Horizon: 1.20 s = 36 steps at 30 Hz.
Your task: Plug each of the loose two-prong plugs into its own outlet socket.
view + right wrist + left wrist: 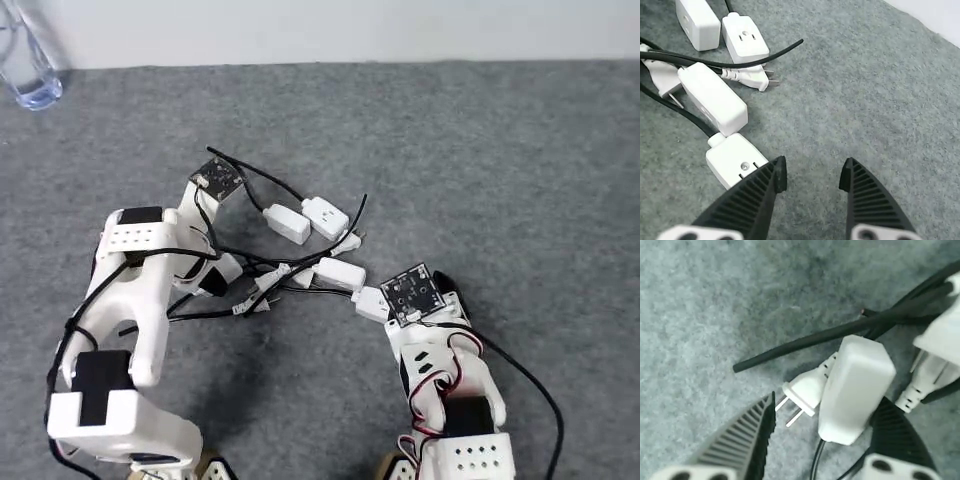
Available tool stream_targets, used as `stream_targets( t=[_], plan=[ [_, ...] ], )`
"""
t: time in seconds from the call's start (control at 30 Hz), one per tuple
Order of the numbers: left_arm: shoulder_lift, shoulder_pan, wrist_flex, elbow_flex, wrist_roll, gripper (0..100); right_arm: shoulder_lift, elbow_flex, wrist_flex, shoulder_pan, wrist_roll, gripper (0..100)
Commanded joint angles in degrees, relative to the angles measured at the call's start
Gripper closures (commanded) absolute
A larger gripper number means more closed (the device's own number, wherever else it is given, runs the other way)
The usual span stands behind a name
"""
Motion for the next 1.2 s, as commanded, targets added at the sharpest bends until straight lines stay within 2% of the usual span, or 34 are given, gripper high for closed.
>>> stream_targets(
  t=[0.0, 0.2, 0.33, 0.43, 0.53, 0.7, 0.8, 0.97, 1.07, 1.17],
  plan=[
    [-2.7, 0.4, -0.4, -0.6, 0.9, 76, 0.0, 0.8, -0.1, -0.5, -0.4, 81.2],
    [-3.2, 0.4, -0.1, -0.6, 1.1, 93, 0.0, 0.9, -0.1, -0.6, -0.4, 81.2],
    [-3.3, 0.4, -0.3, -0.7, 5.6, 95, 0.0, 0.9, -0.1, -0.6, -0.4, 81.2],
    [-3.3, 0.4, -0.4, -0.8, 5.5, 95, 0.0, 0.9, -0.1, -0.6, -0.4, 81.2],
    [-5.1, -0.3, 4.6, -5.3, 5.6, 95, 0.0, 0.9, -0.1, -0.6, -0.4, 81.2],
    [-15.7, -6.0, 21.5, -18.9, 5.5, 95, 0.0, 0.9, -0.1, -0.6, -0.4, 81.2],
    [-22.2, -10.9, 25.8, -21.6, 4.4, 95, 0.0, 0.9, -0.1, -0.6, -0.4, 81.2],
    [-28.7, -21.5, 25.8, -20.7, -3.9, 95, 0.0, 0.9, 1.5, -0.7, -0.4, 81.2],
    [-29.0, -28.0, 23.7, -19.6, -5.2, 95, -0.1, 0.9, 2.7, -1.6, -0.4, 81.2],
    [-27.9, -34.2, 17.5, -14.6, -5.5, 95, -0.5, 0.9, 3.9, -2.7, -0.4, 81.2]
  ],
)
